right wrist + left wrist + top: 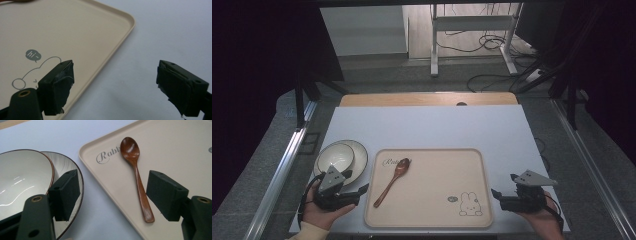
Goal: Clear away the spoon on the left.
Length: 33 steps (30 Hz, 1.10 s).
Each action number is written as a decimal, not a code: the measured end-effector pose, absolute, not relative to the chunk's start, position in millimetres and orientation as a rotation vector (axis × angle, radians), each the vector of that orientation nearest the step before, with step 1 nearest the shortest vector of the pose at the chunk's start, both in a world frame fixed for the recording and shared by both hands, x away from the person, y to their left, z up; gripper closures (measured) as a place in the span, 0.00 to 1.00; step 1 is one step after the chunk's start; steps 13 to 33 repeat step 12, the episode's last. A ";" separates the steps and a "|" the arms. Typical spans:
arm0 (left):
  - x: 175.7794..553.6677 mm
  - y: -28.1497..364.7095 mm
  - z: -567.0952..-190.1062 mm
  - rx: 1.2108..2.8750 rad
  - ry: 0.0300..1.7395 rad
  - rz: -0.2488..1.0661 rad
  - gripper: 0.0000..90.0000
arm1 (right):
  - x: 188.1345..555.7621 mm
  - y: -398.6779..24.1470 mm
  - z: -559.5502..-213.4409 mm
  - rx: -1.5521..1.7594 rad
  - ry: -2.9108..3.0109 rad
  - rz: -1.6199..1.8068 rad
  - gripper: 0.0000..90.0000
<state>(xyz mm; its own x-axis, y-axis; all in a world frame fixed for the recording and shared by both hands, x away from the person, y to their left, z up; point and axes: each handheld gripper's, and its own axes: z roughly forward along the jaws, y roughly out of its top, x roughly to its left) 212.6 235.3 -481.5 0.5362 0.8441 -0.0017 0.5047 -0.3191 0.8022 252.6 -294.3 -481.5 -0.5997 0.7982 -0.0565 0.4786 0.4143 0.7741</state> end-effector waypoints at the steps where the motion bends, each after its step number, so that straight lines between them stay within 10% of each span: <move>1: 212.7 234.9 -481.6 1.990 1.091 0.547 0.29 | 252.5 -294.7 -481.4 1.090 2.254 1.033 0.16; 33: 218.4 230.8 -483.4 2.000 1.088 0.528 0.29 | 256.9 -297.6 -483.8 1.107 2.252 1.043 0.16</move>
